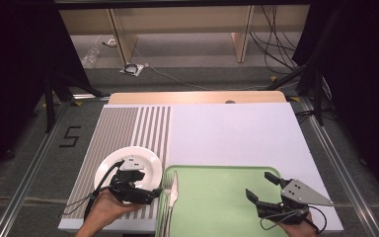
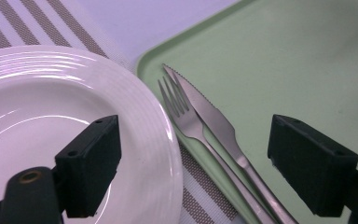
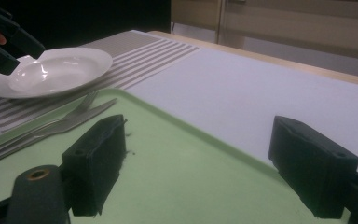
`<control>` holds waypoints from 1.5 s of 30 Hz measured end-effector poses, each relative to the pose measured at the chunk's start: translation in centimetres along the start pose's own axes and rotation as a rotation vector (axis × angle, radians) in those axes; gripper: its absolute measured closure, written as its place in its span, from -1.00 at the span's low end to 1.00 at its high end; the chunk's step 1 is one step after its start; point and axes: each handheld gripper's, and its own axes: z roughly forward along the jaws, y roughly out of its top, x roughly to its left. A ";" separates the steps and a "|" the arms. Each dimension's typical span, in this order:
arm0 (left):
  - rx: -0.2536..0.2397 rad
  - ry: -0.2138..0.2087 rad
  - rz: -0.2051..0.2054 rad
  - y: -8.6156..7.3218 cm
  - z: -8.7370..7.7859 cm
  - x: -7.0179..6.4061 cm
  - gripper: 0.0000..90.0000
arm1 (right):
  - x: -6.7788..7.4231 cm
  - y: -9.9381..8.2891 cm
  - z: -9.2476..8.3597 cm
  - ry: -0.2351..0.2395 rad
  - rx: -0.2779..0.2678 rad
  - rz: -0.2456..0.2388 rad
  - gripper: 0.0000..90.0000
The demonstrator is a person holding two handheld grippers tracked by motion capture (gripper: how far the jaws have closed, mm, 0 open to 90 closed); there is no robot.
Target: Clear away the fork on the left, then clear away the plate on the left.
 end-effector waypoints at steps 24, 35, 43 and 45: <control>-0.077 0.133 -0.138 -1.5 -2.2 2.8 -0.64 | -0.3 -0.1 0.0 -0.004 -0.004 0.008 -0.56; -0.083 0.170 -0.173 -2.7 -3.1 4.1 -0.65 | -0.2 -0.1 0.0 -0.004 -0.003 0.009 -0.56; -0.088 0.195 -0.209 -3.3 -3.5 4.7 -0.65 | -0.2 -0.2 0.0 -0.004 -0.004 0.010 -0.56; -0.089 0.200 -0.215 -3.5 -3.5 4.8 -0.65 | -0.2 -0.2 0.0 -0.005 0.000 0.012 -0.56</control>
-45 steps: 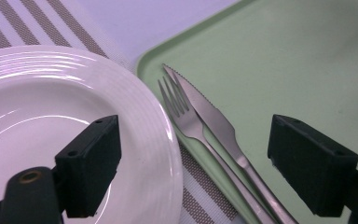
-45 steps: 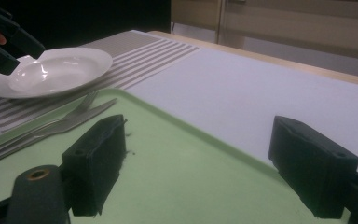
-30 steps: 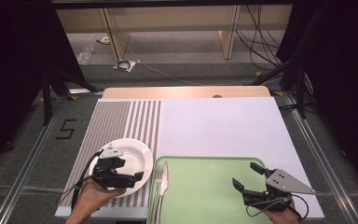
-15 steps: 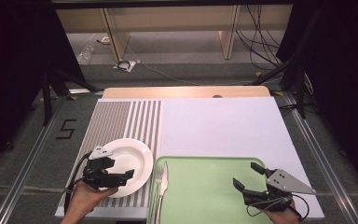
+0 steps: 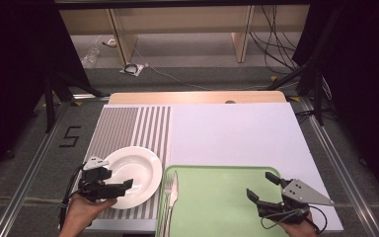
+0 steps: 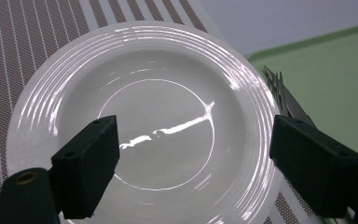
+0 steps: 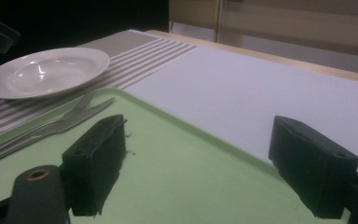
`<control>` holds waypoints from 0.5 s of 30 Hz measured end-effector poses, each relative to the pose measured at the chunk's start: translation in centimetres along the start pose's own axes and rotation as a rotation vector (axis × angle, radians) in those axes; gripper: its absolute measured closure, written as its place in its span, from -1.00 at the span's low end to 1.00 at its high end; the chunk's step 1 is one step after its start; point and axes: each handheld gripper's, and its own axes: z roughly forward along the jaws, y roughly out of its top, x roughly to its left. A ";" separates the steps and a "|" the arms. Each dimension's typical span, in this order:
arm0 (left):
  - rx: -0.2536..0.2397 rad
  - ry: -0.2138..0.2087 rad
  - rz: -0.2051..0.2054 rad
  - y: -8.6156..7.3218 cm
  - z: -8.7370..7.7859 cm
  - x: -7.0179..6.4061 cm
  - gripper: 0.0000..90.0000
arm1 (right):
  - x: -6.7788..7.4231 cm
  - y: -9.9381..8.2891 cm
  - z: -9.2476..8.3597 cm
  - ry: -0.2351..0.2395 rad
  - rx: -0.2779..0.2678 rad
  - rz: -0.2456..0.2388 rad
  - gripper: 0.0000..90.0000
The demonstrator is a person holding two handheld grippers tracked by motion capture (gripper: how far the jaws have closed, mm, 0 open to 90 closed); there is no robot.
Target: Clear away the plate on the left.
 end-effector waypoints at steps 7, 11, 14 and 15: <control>-0.006 0.010 -0.042 -0.5 -0.3 0.8 -0.65 | 0.0 0.0 -0.3 -0.004 -0.006 0.001 -0.56; -0.006 0.018 -0.057 -0.8 -0.4 1.1 -0.65 | 0.0 0.0 -0.2 -0.004 -0.004 -0.003 -0.56; -0.009 0.026 -0.074 -1.0 -0.6 1.4 -0.65 | 0.0 0.0 -0.2 -0.001 -0.006 0.001 -0.56; -0.008 0.031 -0.076 -1.1 -0.7 1.5 -0.65 | 0.0 0.0 -0.2 -0.001 -0.007 0.001 -0.57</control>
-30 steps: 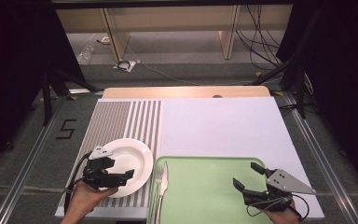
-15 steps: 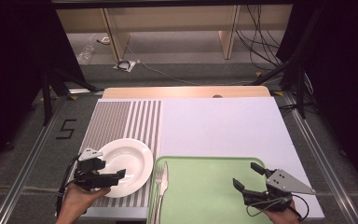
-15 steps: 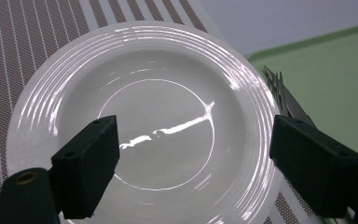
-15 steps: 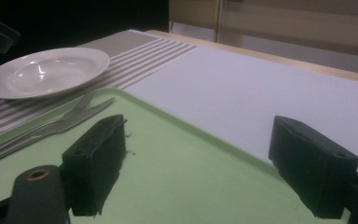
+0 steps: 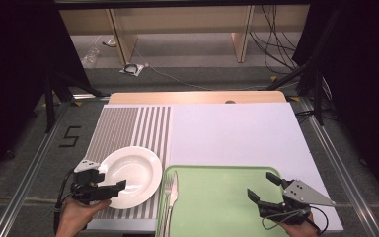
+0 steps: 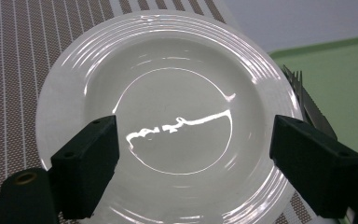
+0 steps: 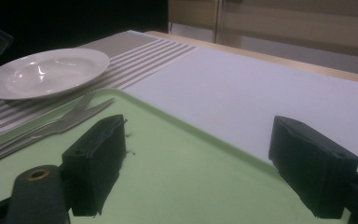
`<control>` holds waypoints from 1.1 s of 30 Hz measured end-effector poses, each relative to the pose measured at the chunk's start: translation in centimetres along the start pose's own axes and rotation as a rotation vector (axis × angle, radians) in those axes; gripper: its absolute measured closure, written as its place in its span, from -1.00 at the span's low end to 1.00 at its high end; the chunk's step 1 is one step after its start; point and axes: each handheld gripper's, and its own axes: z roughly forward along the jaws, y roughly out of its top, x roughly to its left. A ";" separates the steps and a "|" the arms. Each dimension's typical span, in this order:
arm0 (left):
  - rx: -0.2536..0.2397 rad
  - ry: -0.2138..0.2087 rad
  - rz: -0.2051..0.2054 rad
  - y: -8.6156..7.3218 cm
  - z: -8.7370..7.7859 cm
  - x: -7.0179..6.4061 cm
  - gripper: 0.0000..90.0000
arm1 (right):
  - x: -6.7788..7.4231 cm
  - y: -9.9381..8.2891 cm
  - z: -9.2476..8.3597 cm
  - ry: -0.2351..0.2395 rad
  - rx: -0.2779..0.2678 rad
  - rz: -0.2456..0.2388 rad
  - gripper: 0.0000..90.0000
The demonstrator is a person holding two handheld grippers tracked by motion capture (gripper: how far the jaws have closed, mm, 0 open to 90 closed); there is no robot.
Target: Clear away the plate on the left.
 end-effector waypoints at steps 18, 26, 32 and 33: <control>0.000 0.043 -0.169 -1.8 -0.8 2.0 -0.65 | 0.3 0.1 0.0 0.001 0.000 -0.011 -0.56; 0.004 0.056 -0.184 -2.4 -1.0 2.0 -0.65 | 0.3 0.1 0.0 0.002 -0.004 -0.012 -0.57; 0.002 0.069 -0.250 -2.9 -1.3 2.7 -0.65 | 0.3 0.1 0.0 0.002 0.002 -0.011 -0.56; -0.003 0.074 -0.260 -3.0 -1.3 2.8 -0.65 | 0.3 0.1 0.0 0.001 0.002 -0.011 -0.56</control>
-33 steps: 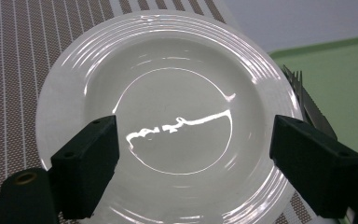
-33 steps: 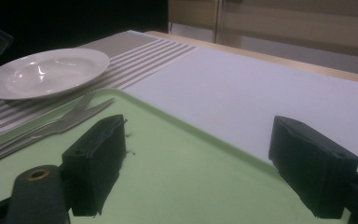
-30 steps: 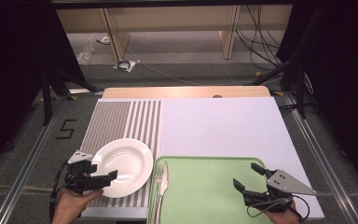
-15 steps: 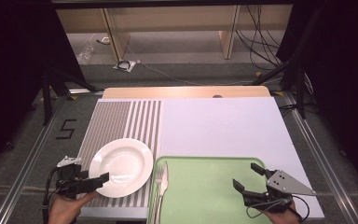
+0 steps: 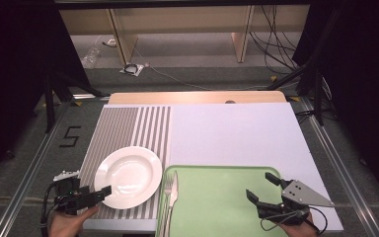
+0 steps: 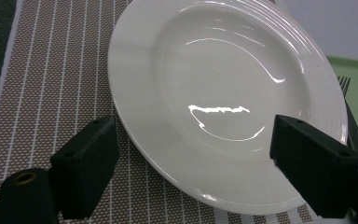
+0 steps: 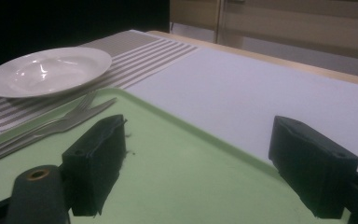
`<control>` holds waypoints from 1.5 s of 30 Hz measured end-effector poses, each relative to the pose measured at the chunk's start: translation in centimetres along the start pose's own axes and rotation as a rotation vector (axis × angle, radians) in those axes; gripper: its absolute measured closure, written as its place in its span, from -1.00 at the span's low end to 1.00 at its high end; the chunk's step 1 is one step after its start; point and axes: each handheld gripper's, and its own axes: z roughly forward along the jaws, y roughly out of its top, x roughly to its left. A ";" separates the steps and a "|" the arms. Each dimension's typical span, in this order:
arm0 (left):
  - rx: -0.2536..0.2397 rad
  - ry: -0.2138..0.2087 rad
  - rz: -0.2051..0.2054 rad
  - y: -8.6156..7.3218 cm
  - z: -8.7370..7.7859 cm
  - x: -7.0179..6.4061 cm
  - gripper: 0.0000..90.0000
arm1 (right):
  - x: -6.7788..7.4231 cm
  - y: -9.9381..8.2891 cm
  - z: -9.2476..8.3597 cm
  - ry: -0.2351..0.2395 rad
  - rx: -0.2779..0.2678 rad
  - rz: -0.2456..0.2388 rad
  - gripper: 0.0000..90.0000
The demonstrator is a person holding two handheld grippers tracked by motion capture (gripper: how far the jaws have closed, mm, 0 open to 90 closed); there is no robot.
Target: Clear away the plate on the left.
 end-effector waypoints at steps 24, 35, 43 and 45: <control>0.077 -0.057 -0.246 -0.5 1.0 1.7 -0.66 | 0.1 0.0 0.1 0.002 -0.001 -0.003 -0.56; 0.110 -0.194 -0.450 -1.2 2.1 2.3 -0.65 | 0.1 0.0 0.2 0.000 0.005 -0.001 -0.56; 0.089 -0.263 -0.621 -1.9 2.5 2.9 -0.65 | 0.1 0.0 0.2 0.000 0.011 0.001 -0.56; 0.087 -0.275 -0.645 -2.0 2.6 2.9 -0.65 | 0.1 0.0 0.2 0.000 0.009 0.002 -0.56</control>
